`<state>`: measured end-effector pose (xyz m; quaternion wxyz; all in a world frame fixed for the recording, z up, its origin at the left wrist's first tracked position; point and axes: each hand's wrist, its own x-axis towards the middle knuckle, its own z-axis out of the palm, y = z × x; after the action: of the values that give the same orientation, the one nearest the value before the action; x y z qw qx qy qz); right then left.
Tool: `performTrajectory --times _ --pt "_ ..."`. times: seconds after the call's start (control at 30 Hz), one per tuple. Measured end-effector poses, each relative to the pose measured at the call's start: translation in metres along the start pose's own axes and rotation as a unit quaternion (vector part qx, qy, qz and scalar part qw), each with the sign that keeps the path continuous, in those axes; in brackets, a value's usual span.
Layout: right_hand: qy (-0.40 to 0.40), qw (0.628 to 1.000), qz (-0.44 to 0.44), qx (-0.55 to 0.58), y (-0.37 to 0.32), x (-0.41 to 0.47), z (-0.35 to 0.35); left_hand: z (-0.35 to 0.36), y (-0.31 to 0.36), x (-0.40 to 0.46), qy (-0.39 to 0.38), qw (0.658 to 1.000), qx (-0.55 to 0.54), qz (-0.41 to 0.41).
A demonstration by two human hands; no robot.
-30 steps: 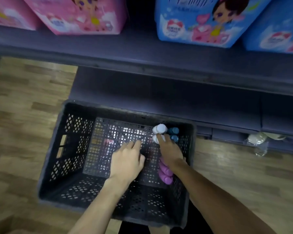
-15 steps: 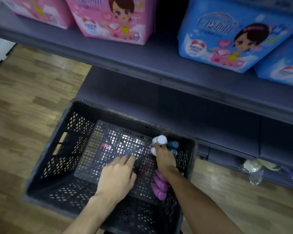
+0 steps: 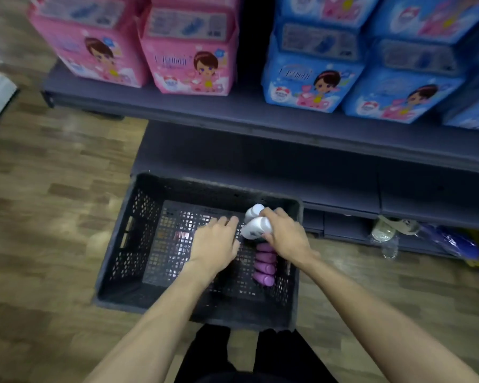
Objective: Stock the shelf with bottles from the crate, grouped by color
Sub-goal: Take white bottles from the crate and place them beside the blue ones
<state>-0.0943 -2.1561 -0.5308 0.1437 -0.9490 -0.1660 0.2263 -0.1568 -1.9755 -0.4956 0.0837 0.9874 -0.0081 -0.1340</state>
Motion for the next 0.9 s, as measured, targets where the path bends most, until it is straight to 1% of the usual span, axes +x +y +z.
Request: performTrajectory --times 0.07,0.13,0.23,0.3,0.43,0.57,0.67,0.8,0.9 --pt "0.032 0.999 -0.022 0.018 -0.010 -0.013 -0.023 -0.011 0.001 0.004 0.016 1.000 -0.005 0.021" --pt "0.076 0.995 -0.050 0.049 -0.024 -0.033 -0.048 -0.029 0.003 0.003 0.040 0.997 -0.003 0.059" --pt "0.144 0.982 -0.080 0.092 -0.043 -0.061 -0.082 -0.055 0.006 -0.008 0.107 0.987 0.006 0.118" --pt "0.179 0.973 -0.092 0.112 -0.053 -0.076 -0.105 -0.072 0.006 -0.014 0.158 0.978 0.009 0.136" --pt "0.221 0.962 -0.118 0.107 -0.070 -0.096 -0.146 -0.114 0.008 -0.016 0.232 0.960 0.012 0.159" --pt "0.268 0.947 -0.138 0.108 -0.085 -0.109 -0.186 -0.159 0.014 -0.016 0.280 0.942 0.020 0.182" --pt "0.288 0.936 -0.159 0.126 -0.093 -0.119 -0.219 -0.191 0.020 -0.016 0.319 0.926 0.015 0.200" --pt "0.321 0.921 -0.178 0.129 -0.103 -0.135 -0.269 -0.241 0.029 -0.016 0.372 0.896 0.034 0.240" --pt "0.347 0.909 -0.195 0.128 -0.114 -0.151 -0.310 -0.286 0.040 -0.016 0.412 0.874 0.067 0.249"
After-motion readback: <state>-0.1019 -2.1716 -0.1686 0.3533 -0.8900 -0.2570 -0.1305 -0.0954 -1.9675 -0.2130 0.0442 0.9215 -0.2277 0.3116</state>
